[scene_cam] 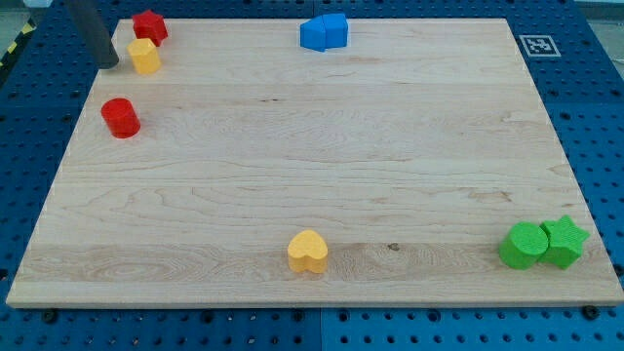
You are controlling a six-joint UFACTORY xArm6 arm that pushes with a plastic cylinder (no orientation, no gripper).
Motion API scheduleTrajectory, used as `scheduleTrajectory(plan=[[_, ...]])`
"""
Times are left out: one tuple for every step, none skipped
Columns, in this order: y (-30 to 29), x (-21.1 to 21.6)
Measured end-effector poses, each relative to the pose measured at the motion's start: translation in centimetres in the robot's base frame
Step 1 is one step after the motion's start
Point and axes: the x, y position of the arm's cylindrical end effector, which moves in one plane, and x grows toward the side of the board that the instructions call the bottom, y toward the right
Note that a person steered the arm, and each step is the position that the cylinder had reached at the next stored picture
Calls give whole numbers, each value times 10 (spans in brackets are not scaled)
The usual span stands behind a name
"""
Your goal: Move the yellow hexagon away from the red star
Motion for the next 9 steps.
scheduleTrajectory(plan=[[12, -2], [17, -14], [31, -14], [64, -14], [113, -14], [163, -14], [192, -24], [205, -26], [216, -13]])
